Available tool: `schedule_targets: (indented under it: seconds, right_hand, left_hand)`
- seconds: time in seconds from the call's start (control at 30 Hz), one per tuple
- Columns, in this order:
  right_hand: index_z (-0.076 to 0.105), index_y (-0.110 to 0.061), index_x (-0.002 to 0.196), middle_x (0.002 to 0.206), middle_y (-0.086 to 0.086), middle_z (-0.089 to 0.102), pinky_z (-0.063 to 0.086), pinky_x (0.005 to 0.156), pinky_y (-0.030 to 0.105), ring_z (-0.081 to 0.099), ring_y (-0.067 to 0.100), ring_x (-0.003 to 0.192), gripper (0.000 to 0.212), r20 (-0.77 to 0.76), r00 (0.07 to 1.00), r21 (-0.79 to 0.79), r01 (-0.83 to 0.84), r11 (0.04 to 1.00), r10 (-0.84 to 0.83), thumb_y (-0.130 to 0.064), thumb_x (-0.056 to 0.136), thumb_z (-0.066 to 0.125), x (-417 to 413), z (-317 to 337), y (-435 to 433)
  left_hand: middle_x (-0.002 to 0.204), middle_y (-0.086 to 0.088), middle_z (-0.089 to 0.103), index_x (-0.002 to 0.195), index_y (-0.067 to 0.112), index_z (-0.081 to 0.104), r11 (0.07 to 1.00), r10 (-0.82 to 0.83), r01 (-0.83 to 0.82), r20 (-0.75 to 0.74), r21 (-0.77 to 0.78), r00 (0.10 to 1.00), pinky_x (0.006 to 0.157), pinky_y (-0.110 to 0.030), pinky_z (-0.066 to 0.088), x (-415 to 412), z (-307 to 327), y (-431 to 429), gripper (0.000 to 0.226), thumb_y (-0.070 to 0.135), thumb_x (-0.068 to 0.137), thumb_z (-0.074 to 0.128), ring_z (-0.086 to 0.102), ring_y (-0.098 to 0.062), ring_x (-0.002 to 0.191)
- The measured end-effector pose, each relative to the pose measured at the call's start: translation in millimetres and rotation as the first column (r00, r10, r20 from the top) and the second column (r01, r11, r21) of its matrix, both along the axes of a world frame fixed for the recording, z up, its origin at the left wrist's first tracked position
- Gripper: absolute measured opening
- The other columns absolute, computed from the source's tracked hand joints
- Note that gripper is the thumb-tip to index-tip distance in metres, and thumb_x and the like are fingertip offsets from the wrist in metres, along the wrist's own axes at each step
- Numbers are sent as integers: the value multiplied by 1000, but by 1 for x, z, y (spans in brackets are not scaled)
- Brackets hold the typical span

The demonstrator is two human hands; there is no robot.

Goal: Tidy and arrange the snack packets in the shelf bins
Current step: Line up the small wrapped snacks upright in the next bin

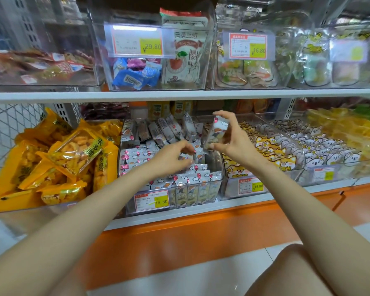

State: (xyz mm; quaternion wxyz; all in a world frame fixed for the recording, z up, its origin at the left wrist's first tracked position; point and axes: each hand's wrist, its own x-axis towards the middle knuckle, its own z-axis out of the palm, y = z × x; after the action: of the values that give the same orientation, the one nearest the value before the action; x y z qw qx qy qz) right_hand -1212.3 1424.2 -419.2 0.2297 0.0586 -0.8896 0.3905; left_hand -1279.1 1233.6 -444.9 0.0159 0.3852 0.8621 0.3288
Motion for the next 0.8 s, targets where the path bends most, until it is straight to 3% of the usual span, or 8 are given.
schedule_targets:
  seconds: [0.07,0.17,0.27,0.53,0.67,0.8]
  right_hand:
    - [27,-33,133,95,17,66,51,81,44,64,28,84,70,23,1000,122,3,992,-6,-19,81,71,1,-3,5]
    - [40,-24,129,105,9,68,49,85,45,63,26,92,49,53,999,240,-22,970,9,-32,87,65,-1,-8,8]
    - [49,-32,120,110,8,61,44,88,44,54,29,99,40,87,996,305,-10,952,-18,-41,84,65,-4,-11,14]
    - [61,-25,113,111,8,49,33,93,34,44,23,110,38,181,983,370,-49,928,-21,-20,78,74,-6,-3,13]
    - [67,-18,107,117,8,51,31,93,28,43,22,115,34,228,973,511,-84,855,-41,-22,75,76,-10,-5,12]
    - [73,-17,100,114,2,62,27,102,27,43,19,118,26,218,976,611,-135,780,-2,-24,76,76,-14,-5,10]
  left_hand:
    - [130,-3,53,129,12,47,981,-67,61,-29,-182,997,92,-25,40,0,-8,0,39,27,94,54,50,-11,109]
    - [136,-6,48,136,11,39,953,-102,106,26,-285,994,91,-23,38,0,-10,1,43,30,98,45,48,-15,114]
    - [137,-7,48,135,10,40,949,-113,128,70,-287,991,100,-30,40,0,-8,1,41,28,98,45,48,-19,121]
    - [132,-5,50,135,12,43,931,-130,138,46,-339,990,87,-25,40,0,-6,2,39,26,99,42,50,-18,111]
    - [104,-2,57,124,12,52,960,-88,116,117,-256,989,66,-24,42,-1,-7,5,30,25,99,43,58,-21,84]
    - [95,-1,61,109,11,59,983,-47,62,91,-171,995,64,-24,43,-3,-7,8,21,22,98,46,59,-18,76]
